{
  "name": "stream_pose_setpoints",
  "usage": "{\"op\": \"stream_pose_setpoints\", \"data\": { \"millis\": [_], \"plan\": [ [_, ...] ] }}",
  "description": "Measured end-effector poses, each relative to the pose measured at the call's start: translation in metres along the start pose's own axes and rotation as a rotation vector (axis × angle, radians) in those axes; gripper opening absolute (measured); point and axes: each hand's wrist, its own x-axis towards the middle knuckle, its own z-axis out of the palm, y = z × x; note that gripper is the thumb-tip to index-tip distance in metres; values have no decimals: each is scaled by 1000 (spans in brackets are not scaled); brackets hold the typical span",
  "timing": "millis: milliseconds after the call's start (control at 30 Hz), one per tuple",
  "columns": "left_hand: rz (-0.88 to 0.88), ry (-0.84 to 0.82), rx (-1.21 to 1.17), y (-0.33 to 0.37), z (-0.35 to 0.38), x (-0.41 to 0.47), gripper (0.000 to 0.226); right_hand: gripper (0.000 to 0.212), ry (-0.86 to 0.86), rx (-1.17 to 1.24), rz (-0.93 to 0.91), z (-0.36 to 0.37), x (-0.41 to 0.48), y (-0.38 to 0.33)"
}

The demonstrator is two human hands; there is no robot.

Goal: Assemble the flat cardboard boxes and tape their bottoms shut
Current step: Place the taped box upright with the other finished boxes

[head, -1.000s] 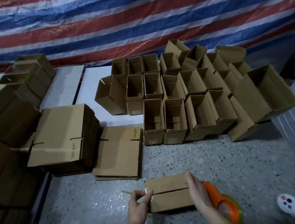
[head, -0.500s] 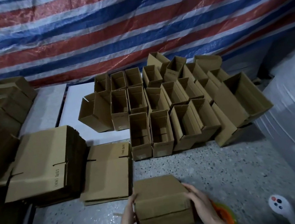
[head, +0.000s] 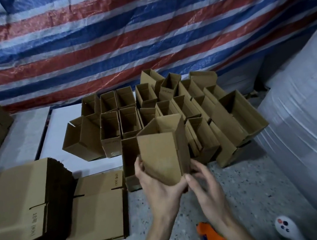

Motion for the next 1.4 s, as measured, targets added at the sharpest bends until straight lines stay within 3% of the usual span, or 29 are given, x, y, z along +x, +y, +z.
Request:
{"op": "stream_pose_setpoints", "data": {
  "millis": [133, 300, 367, 433, 500, 633, 800, 1100, 1267, 1333, 1400],
  "plan": [
    [239, -49, 217, 6, 39, 24, 113, 120, 105, 106, -16, 0, 42, -25],
    [231, -380, 203, -4, 64, 60, 88, 98, 453, 31, 41, -7, 109, -25],
    [243, -462, 277, -13, 62, 72, 78, 78, 585, -30, 0, -15, 131, -7],
    [150, -592, 249, -21, 61, 76, 72, 58, 612, -106, -21, -18, 146, 9],
    [-4, -657, 159, -28, 64, 76, 70, 51, 552, -206, 41, -14, 153, 22],
    [-212, -409, 135, -36, 73, 84, 42, 48, 570, -195, 133, -2, 149, 46],
    [-369, -272, 151, -66, 48, 92, 23, 44, 467, -192, 254, 1, 144, 66],
    [-565, -99, 143, -124, -22, 88, 10, 39, 342, -212, 144, 30, 150, 66],
    [-514, 223, 284, -153, -83, 70, 13, 28, 308, -231, -14, 62, 144, 60],
    [-549, 293, 471, -170, -112, 63, 34, 15, 272, -216, -43, 76, 133, 66],
    [-690, 248, 647, -190, -138, 55, 59, 22, 178, -218, -69, 92, 114, 75]
  ]
}}
